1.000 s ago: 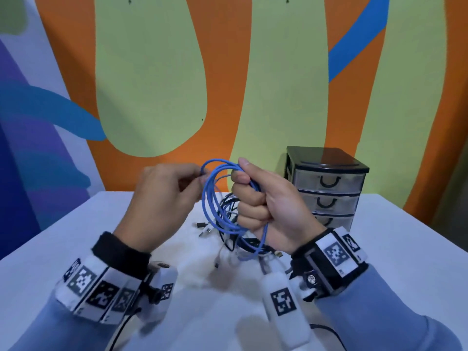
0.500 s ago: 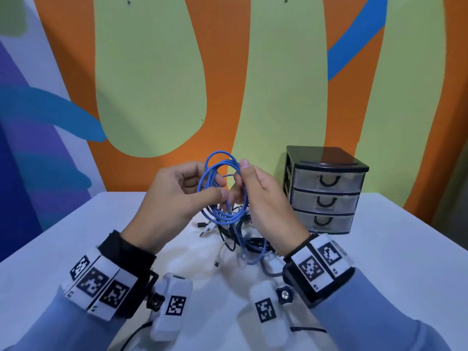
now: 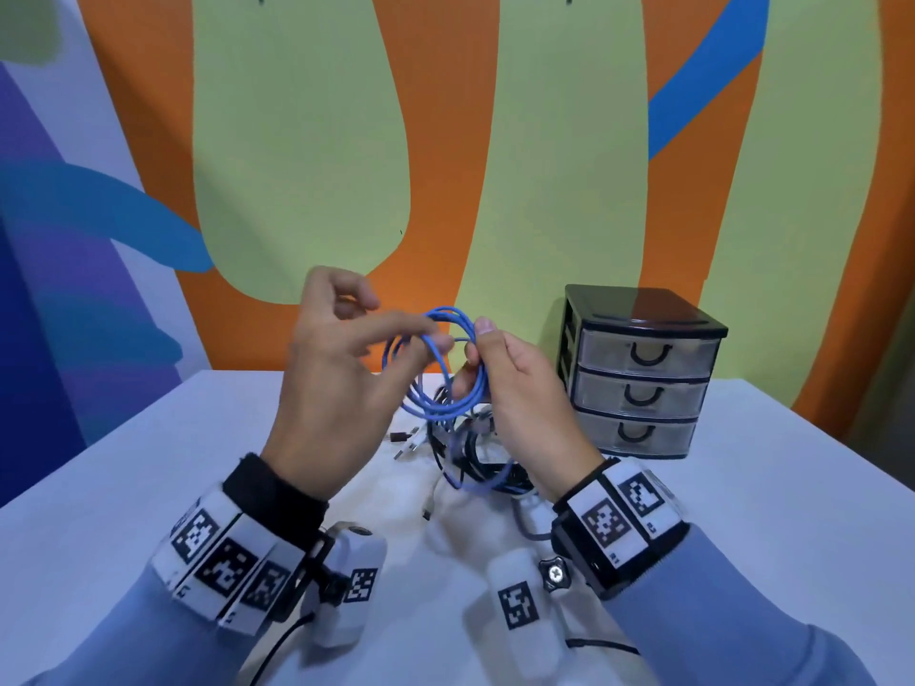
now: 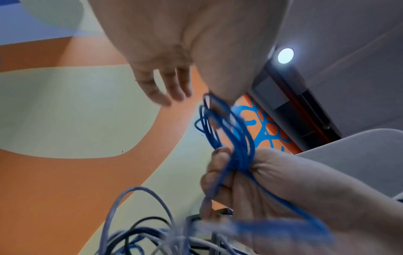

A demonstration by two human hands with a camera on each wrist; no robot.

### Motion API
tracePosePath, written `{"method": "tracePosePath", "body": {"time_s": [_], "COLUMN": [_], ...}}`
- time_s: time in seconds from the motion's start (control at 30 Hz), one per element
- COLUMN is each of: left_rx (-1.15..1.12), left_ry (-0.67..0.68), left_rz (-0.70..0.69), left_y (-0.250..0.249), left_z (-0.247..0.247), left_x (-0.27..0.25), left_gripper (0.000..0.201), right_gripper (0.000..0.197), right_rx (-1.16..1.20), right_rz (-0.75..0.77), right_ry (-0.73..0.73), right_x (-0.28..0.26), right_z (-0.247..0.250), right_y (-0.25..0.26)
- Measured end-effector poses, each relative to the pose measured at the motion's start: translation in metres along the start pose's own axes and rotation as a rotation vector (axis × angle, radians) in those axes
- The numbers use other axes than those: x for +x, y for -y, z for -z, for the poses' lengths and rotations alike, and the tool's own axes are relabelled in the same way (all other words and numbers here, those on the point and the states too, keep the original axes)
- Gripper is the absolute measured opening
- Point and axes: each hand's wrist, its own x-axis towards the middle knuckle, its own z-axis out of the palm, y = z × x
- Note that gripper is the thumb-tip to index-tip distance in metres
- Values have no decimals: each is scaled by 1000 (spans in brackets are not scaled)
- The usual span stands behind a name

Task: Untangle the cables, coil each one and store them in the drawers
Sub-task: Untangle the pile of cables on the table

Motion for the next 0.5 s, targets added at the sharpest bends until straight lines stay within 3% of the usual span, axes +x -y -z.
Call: {"method": "tracePosePath", "body": {"time_s": [0.07, 0.17, 0.3, 0.4, 0.5], "left_rx": [-212, -569, -987, -1127, -969], "left_ry": [-116, -178, -30, 95, 154], "left_rz": [139, 404, 714, 746, 684], "left_y": [-2, -4, -8, -12, -13], "left_z": [0, 5, 21, 25, 20], "left_x": [4, 10, 18, 18, 14], "left_gripper": [5, 16, 21, 30, 17], "right_gripper": [50, 50, 41, 38, 36], "right_rx": [-47, -95, 345, 564, 593], "right_rz": [-11, -108, -279, -319, -278], "right_ry": [-13, -48, -114, -163, -201], "right_x": [2, 3, 2, -1, 1], "right_z": [-1, 5, 14, 17, 23], "right_y": [-5, -5, 6, 18, 21]}}
